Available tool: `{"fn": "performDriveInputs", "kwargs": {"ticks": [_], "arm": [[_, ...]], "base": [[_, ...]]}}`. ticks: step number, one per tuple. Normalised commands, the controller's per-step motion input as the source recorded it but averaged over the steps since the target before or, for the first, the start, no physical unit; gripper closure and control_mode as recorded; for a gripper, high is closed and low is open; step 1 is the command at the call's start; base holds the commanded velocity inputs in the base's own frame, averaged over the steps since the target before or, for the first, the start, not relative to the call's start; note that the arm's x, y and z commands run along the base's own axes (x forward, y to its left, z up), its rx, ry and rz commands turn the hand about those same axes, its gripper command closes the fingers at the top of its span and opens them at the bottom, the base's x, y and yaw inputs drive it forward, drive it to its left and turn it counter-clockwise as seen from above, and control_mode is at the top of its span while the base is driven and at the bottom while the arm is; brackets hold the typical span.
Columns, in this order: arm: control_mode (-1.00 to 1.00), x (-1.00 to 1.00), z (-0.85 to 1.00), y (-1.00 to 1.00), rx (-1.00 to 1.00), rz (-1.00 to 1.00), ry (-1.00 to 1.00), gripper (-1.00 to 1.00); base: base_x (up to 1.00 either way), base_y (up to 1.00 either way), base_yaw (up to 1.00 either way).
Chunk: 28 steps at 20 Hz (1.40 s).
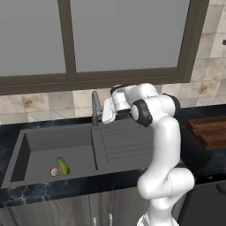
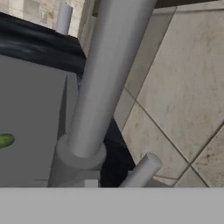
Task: Pick up all produce items and place them in the sink. Turn on the sink faucet to wash them. Then turn the sink off and put them in the tray.
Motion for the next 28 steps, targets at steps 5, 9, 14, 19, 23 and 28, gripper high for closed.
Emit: {"fn": "performDriveInputs", "kwargs": {"ticks": [5, 9, 14, 19, 23, 28], "arm": [[-1.00, 0.00, 0.00, 0.00, 0.00, -0.27, 0.00, 1.00], [-1.00, 0.00, 0.00, -0.01, 0.00, -0.35, 0.00, 1.00], [-1.00, 0.00, 0.00, -0.15, 0.00, -0.29, 0.00, 1.00], [-1.00, 0.04, -0.01, -0.38, 0.02, -0.21, 0.00, 1.00], [-1.00, 0.07, -0.06, -0.58, 0.05, -0.17, 0.01, 1.00], [-1.00, 0.10, -0.10, -0.72, 0.07, -0.15, 0.01, 1.00]], "base": [[0.00, 0.00, 0.00], [0.00, 0.00, 0.00], [0.00, 0.00, 0.00], [0.00, 0.00, 0.00], [0.00, 0.00, 0.00], [0.00, 0.00, 0.00]]}}
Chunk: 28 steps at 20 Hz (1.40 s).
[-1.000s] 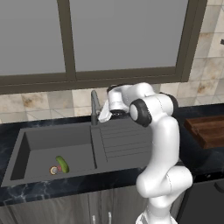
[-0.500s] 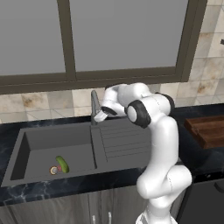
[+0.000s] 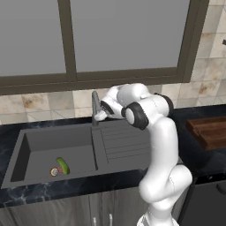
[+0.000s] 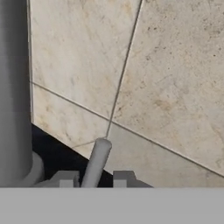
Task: Pick up all produce items and place them in the sink. Turn on the sink faucet to wash them. Then turn the sink off and put them in the tray.
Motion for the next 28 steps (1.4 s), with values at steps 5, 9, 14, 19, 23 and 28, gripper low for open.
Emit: {"fn": "performDriveInputs", "kwargs": {"ticks": [5, 9, 14, 19, 23, 28], "arm": [[-1.00, 0.10, -0.14, -0.80, 0.09, -0.13, 0.01, 1.00], [-1.00, 0.10, -0.19, -0.83, 0.09, -0.11, 0.01, 1.00], [-1.00, 0.06, -0.26, -0.85, 0.10, -0.10, 0.02, 1.00], [-1.00, 0.03, -0.28, -0.84, 0.09, -0.10, 0.04, 1.00], [-1.00, 0.01, -0.30, -0.89, 0.10, -0.10, 0.05, 1.00], [-1.00, 0.00, -0.35, -0.90, 0.10, -0.09, 0.05, 1.00]], "base": [[0.00, 0.00, 0.00], [0.00, 0.00, 0.00], [0.00, 0.00, 0.00], [0.00, 0.00, 0.00], [0.00, 0.00, 0.00], [0.00, 0.00, 0.00]]}}
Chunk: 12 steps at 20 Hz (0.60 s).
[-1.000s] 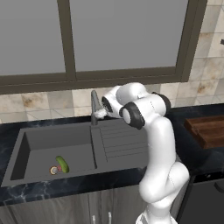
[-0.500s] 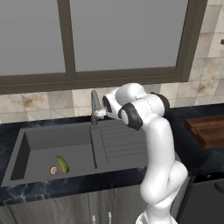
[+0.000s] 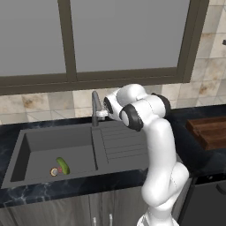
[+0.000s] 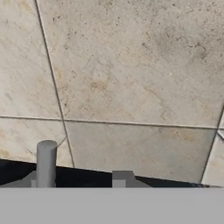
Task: Pick up all produce items and place them in the sink. Turn on the sink faucet to wash them. Then turn the sink off and put them in the tray.
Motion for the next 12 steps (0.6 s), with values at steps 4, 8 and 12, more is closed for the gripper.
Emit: {"fn": "performDriveInputs", "kwargs": {"ticks": [4, 8, 12], "arm": [[-1.00, 0.00, -0.35, -0.90, 0.10, -0.09, 0.06, 1.00], [-1.00, 0.00, -0.35, -0.86, 0.09, -0.08, 0.05, 1.00], [-1.00, 0.00, -0.29, -0.77, 0.09, -0.08, 0.02, 1.00]], "base": [[0.00, 0.00, 0.00], [0.00, 0.00, 0.00], [0.00, 0.00, 0.00]]}}
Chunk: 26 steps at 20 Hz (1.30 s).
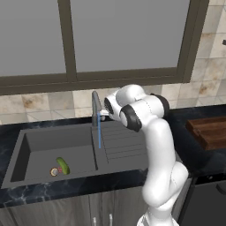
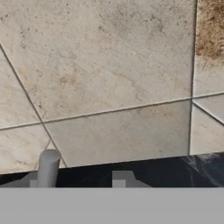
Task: Pick up all produce items and place them in the sink. Turn on the sink faucet to wash them. Then turn the sink off and put them in the tray.
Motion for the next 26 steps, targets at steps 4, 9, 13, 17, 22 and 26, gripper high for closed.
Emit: {"fn": "performDriveInputs", "kwargs": {"ticks": [4, 9, 13, 17, 22, 26], "arm": [[-1.00, 0.00, -0.14, -0.57, 0.06, -0.05, 0.01, 1.00], [-1.00, 0.00, 0.00, 0.00, 0.01, 0.03, 0.00, 1.00], [-1.00, 0.00, 0.05, 0.00, 0.00, 0.19, -0.10, 1.00], [-1.00, 0.01, 0.12, 0.02, 0.00, 0.29, -0.12, 1.00], [-1.00, 0.06, 0.15, 0.16, 0.00, 0.32, -0.10, 1.00], [-1.00, 0.03, 0.19, 0.22, 0.00, 0.32, -0.09, 1.00]], "base": [[0.00, 0.00, 0.00], [0.00, 0.00, 0.00], [0.00, 0.00, 0.00], [0.00, 0.00, 0.00], [0.00, 0.00, 0.00], [0.00, 0.00, 0.00]]}}
